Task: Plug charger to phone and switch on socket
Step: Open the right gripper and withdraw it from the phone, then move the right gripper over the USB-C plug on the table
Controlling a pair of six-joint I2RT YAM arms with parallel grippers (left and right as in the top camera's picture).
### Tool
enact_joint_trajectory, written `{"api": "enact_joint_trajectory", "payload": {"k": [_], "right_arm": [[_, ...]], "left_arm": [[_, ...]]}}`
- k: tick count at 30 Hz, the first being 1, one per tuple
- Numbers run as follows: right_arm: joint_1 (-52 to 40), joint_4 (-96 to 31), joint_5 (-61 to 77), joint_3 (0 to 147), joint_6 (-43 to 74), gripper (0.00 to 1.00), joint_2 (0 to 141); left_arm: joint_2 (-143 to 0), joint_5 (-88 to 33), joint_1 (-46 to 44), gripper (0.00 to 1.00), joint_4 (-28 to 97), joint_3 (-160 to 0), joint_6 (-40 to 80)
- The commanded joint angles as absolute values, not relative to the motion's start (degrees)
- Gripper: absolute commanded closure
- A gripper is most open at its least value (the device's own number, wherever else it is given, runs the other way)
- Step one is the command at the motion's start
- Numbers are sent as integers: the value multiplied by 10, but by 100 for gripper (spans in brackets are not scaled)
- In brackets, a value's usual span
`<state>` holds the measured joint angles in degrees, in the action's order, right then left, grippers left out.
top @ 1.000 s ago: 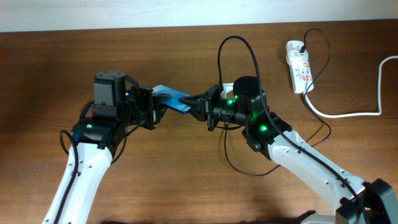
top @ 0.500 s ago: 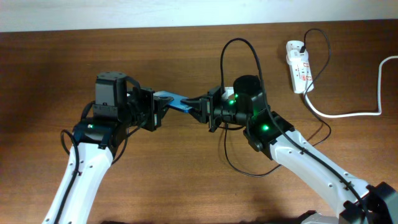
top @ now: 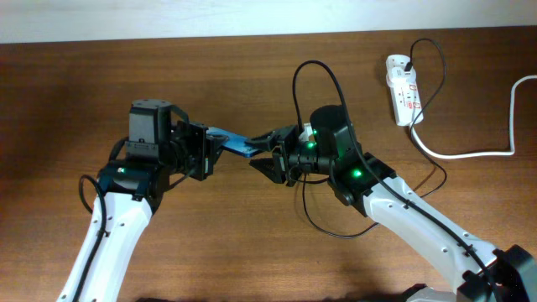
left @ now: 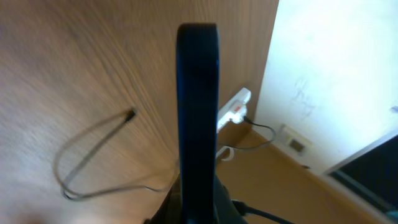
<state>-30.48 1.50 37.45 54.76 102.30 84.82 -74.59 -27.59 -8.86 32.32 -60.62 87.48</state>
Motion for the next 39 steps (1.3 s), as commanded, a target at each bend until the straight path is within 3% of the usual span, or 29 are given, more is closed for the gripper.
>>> {"api": "enact_joint_trajectory", "payload": {"k": [1, 4, 8, 19, 39], "right_arm": [[-307, 9, 353, 543, 928, 45, 847], [-307, -21, 322, 543, 857, 32, 847], [-307, -77, 276, 543, 792, 30, 847], [-307, -169, 140, 543, 617, 16, 847], [-201, -225, 129, 543, 439, 11, 847]], "left_arm": [[-743, -245, -85, 100, 322, -617, 740], [-743, -241, -85, 100, 325, -617, 644], [-743, -235, -85, 100, 336, -617, 542], [-743, -201, -85, 100, 404, -617, 481], [-814, -319, -85, 100, 272, -617, 406]]}}
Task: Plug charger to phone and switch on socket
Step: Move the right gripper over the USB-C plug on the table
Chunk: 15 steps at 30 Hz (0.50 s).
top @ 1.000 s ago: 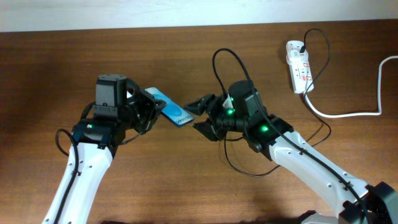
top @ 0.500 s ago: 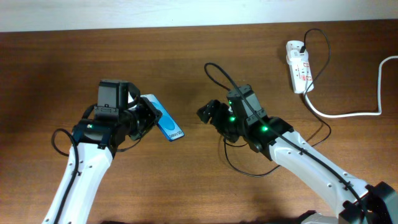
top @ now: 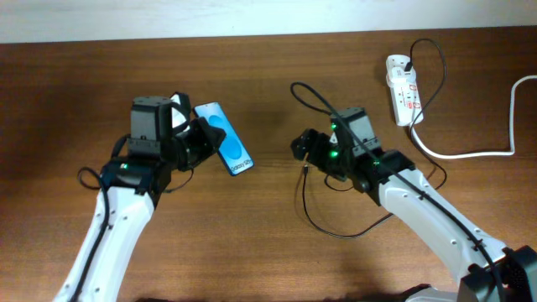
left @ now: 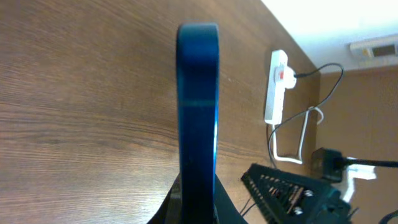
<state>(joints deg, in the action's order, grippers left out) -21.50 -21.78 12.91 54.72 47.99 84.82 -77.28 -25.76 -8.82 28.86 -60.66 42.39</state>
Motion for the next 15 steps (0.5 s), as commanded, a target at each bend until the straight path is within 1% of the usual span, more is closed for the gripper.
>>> {"api": "enact_joint_trajectory", "payload": {"k": [1, 7, 12, 15], "right_arm": [[-199, -228, 129, 543, 434, 11, 847], [-190, -266, 117, 543, 417, 9, 849], [-190, -269, 120, 543, 418, 8, 863], [-190, -267, 148, 543, 418, 7, 878]], "left_arm": [[-822, -328, -85, 100, 269, -617, 404], [-891, -389, -85, 100, 250, -617, 389], [-894, -452, -85, 100, 221, -617, 331], [-894, -457, -85, 100, 222, -617, 324]]}}
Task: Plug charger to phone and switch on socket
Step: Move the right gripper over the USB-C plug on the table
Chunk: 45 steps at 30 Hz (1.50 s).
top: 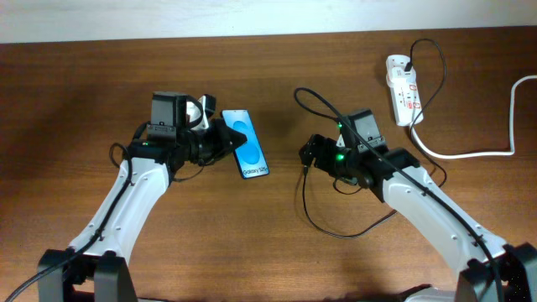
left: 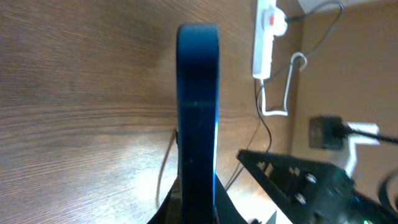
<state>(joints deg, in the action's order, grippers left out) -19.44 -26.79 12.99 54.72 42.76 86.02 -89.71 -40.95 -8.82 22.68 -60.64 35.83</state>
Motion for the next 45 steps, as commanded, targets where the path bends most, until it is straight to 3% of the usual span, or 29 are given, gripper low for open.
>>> {"api": "enact_joint_trajectory", "payload": {"k": [1, 12, 15, 35, 45], "right_arm": [[-190, -268, 148, 543, 417, 7, 881], [-190, -396, 142, 667, 296, 7, 881], [-190, -435, 130, 711, 261, 2, 881], [-191, -466, 113, 723, 255, 2, 1023], [-191, -465, 113, 723, 255, 2, 1027]], "left_arm": [[-894, -457, -85, 100, 222, -617, 324], [-894, -456, -85, 100, 222, -617, 324], [-894, -456, -85, 100, 222, -617, 324], [-894, -435, -85, 100, 237, -616, 324], [-894, -431, -85, 100, 241, -616, 324]]}}
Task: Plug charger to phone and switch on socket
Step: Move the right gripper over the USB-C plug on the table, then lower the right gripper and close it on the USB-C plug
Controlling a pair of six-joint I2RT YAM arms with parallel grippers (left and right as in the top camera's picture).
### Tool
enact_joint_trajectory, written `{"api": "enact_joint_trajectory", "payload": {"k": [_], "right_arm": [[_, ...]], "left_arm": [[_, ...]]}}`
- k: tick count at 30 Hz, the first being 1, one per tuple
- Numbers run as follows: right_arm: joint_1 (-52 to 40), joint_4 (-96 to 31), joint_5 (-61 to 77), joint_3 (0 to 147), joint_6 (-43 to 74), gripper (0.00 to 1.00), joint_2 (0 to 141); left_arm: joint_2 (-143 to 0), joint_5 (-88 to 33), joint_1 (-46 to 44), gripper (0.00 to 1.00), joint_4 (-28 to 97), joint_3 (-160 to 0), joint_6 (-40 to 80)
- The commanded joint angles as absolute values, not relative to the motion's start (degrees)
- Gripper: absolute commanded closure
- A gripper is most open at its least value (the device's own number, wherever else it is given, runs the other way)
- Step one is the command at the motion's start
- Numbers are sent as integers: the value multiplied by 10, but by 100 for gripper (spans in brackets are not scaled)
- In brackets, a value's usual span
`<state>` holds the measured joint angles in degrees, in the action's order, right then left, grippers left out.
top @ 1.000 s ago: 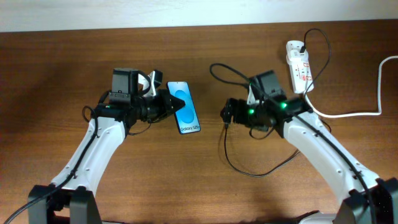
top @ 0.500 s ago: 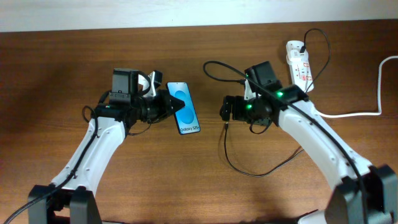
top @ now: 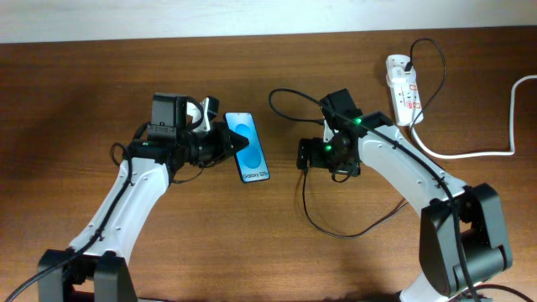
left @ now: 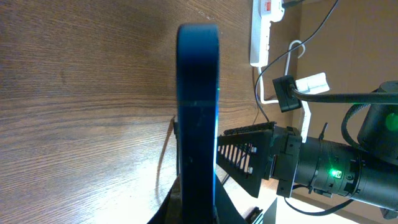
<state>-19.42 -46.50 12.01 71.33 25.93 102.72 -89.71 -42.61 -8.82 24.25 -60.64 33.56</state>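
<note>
A blue phone [top: 248,148] with its screen facing up is held at one short end by my left gripper [top: 225,147], shut on it. In the left wrist view the phone [left: 198,112] stands edge-on between the jaws. My right gripper [top: 302,156] hovers just right of the phone's free end, and one of its ribbed fingers [left: 245,155] shows past the phone. The black charger cable [top: 336,234] runs up to a spot right under that gripper. Whether the cable is gripped is hidden. The white power strip [top: 403,89] lies at the far right.
The charger's plug [top: 401,62] sits in the strip's far end. A thick white mains lead [top: 470,154] runs from the strip to the right table edge. The black cable loops over the table in front of the right arm.
The right arm has changed posture, with its wrist now further back, and its gripper sits slightly closer to the phone's free end. The phone and the left gripper have barely moved.
At first the phone was held up at the table's middle, with the open right gripper at its free end. Then the phone was further left and the right gripper was drawn back over the cable. Since then the phone has faced screen-up, with the right gripper beside it.
</note>
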Motion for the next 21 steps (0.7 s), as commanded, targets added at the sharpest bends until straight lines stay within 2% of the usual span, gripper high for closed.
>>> {"api": "enact_joint_trajectory", "payload": {"k": [1, 21], "right_arm": [[-191, -465, 113, 723, 255, 2, 1027], [-191, -422, 113, 723, 266, 2, 1028]], "left_arm": [[-894, -431, -85, 100, 242, -616, 324], [-894, -422, -85, 100, 252, -616, 324]]}}
